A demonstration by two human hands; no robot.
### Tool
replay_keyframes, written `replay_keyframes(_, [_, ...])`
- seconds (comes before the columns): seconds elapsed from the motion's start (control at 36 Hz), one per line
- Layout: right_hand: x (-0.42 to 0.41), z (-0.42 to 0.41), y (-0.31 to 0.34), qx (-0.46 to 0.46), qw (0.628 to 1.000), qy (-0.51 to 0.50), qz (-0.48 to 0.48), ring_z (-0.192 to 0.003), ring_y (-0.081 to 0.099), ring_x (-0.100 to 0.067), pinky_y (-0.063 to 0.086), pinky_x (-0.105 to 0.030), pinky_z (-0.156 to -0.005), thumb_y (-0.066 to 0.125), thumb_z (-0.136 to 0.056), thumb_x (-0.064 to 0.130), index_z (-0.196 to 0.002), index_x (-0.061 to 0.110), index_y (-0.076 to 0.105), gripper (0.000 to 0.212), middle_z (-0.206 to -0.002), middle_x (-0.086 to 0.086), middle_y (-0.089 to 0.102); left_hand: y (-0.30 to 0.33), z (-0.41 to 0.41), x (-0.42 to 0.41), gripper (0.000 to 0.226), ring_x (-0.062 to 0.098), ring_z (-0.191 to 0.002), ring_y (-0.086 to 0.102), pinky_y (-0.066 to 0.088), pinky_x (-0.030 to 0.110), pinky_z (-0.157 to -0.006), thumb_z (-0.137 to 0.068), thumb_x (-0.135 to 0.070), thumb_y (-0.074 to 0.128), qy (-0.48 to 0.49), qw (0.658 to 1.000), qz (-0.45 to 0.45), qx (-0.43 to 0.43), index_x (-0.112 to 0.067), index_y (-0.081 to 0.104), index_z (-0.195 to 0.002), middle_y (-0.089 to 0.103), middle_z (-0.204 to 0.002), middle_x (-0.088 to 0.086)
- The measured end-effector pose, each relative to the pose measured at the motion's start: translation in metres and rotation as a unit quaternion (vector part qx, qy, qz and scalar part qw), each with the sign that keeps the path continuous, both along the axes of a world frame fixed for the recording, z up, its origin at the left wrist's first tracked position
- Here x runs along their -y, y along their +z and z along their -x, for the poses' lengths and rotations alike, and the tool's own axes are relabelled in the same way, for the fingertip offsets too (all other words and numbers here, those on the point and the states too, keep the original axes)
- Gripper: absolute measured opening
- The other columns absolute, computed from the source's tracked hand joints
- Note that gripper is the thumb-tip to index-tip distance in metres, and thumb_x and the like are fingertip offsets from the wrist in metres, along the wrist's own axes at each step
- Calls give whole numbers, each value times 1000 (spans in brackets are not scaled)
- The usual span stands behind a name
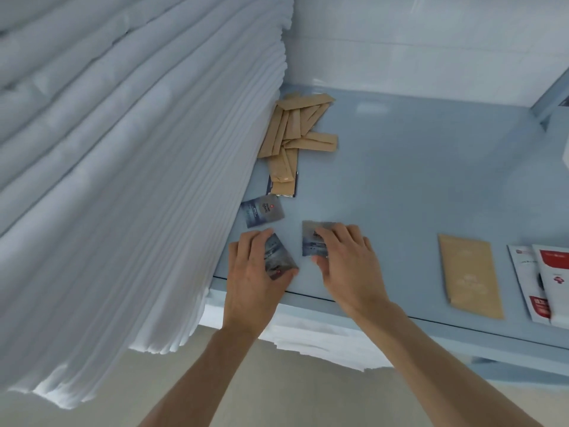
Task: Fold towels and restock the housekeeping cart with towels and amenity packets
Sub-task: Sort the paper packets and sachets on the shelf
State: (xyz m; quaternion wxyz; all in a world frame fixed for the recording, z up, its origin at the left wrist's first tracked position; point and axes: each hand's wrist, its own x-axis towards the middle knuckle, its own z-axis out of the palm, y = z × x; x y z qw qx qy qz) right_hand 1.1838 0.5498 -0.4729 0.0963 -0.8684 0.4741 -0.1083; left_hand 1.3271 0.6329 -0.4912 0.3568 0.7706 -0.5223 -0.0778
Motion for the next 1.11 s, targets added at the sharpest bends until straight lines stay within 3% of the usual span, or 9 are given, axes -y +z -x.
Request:
replay_keyframes(0.14, [-14,10,2,51,990,-49,121,-69,64,-27,40,-28,-49,70,-90,22,-91,10,73,12,-78,-5,66,7,6,-1,69,15,-113,53,53,26,-92,-73,0,84,-21,991,19,-134,-14,56,-134,42,-126,-8])
replay_keyframes(0.28, [-18,30,5,270,951,-141,53,-51,58,-29,47,-36,-50,53,-102,17,-80,8,68,29,-58,-4,58,11,19,2,65,7,-101,59,50,9,-83,-75,6,80,20,967,17,-254,-25,54,-126,51,-121,-3])
replay_keyframes(0.42, [-32,45,8,427,890,-160,-20,-62,67,-10,58,-42,-64,57,-100,17,-95,14,75,20,-74,-1,69,10,34,10,50,14,-90,60,50,21,-74,-72,-10,86,68,945,-9,-320,-28,52,-104,62,-105,1])
replay_keyframes(0.53, [-42,46,5,379,923,-65,-6,-94,65,-3,49,-15,-84,58,-99,19,-110,10,75,22,-104,6,69,10,40,16,45,8,-88,65,52,16,-74,-77,-11,83,35,930,-19,-366,-25,59,-113,69,-100,-8])
replay_keyframes(0.67, [-42,42,-5,291,956,16,-32,-104,62,-11,52,-26,-88,60,-96,13,-123,10,68,28,-124,3,62,15,41,21,46,17,-97,64,55,25,-73,-84,12,49,-16,847,-6,-532,-18,58,-118,67,-110,6])
replay_keyframes(0.78, [-39,38,-11,256,964,56,-50,-118,58,-14,49,-25,-93,61,-93,2,-125,15,67,35,-134,3,55,18,32,21,52,25,-101,62,50,43,-94,-66,-8,46,-14,804,-11,-595,-10,59,-117,67,-111,11])
replay_keyframes(0.92, [-39,32,-11,259,962,66,-54,-121,53,-15,50,-25,-94,56,-88,-3,-124,18,68,43,-135,6,53,10,26,21,39,9,-87,68,55,22,-71,-89,9,57,-12,851,-5,-525,-18,56,-118,67,-110,9])
replay_keyframes(1.03, [-28,17,-7,314,947,-9,-66,-116,57,-12,51,-30,-94,53,-86,-4,-117,15,69,39,-130,5,55,3,24,21,41,-1,-55,53,45,16,-51,-89,7,56,59,914,49,-398,-22,44,-115,63,-84,2])
replay_keyframes(1.11, [-10,0,0,327,940,-29,-89,-104,60,-8,53,-30,-92,55,-87,-6,-119,12,67,38,-126,5,57,2,26,21,40,0,-55,53,43,14,-49,-86,7,55,100,936,85,-326,-19,39,-111,58,-79,-2])
